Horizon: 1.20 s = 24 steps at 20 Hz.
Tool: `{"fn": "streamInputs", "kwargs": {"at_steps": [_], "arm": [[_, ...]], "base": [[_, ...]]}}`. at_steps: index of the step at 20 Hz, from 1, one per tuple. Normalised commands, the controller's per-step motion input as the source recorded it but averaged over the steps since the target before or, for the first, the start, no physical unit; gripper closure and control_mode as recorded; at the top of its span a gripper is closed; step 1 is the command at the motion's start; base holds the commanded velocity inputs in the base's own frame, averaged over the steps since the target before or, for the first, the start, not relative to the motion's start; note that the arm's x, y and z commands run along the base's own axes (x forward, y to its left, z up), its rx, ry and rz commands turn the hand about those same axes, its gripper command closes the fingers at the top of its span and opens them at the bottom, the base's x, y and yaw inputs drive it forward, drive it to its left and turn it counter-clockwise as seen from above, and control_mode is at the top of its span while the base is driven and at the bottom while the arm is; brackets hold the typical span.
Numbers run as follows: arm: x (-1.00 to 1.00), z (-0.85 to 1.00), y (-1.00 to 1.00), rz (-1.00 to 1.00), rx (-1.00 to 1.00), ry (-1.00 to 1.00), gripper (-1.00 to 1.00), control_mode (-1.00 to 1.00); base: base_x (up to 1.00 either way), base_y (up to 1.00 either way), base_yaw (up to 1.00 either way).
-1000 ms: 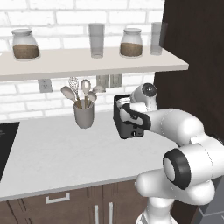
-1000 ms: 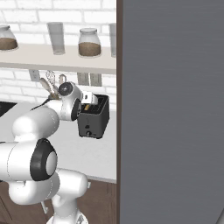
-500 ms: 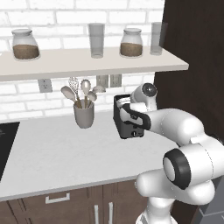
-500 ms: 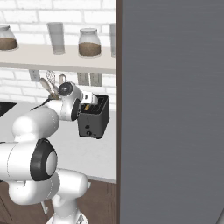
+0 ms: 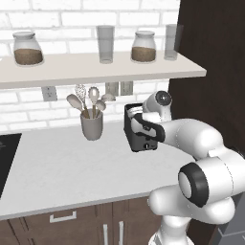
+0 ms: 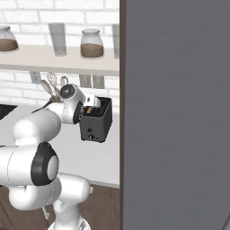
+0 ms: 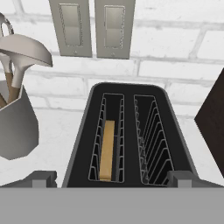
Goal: Start the toaster. Once the lever pops up, take the bread to the plate on the dining counter.
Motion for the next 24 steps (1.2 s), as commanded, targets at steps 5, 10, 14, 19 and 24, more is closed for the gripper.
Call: {"fn": "streamInputs", "kwargs": {"at_steps": [5,10,14,19,24], "arm": [[0.0,0.0,0.0,0.0,0.0,0.0,-1.0,-1.0],[0.0,0.0,0.0,0.0,0.0,0.0,-1.0,-1.0],[0.0,0.0,0.0,0.0,0.0,0.0,-1.0,-1.0],[0.0,0.0,0.0,0.0,0.0,0.0,-1.0,-1.0],[0.0,0.0,0.0,0.0,0.0,0.0,-1.0,-1.0]], "base": [[0.0,0.0,0.0],[0.0,0.0,0.0],[0.0,0.0,0.0],[0.0,0.0,0.0],[0.0,0.0,0.0]]}}
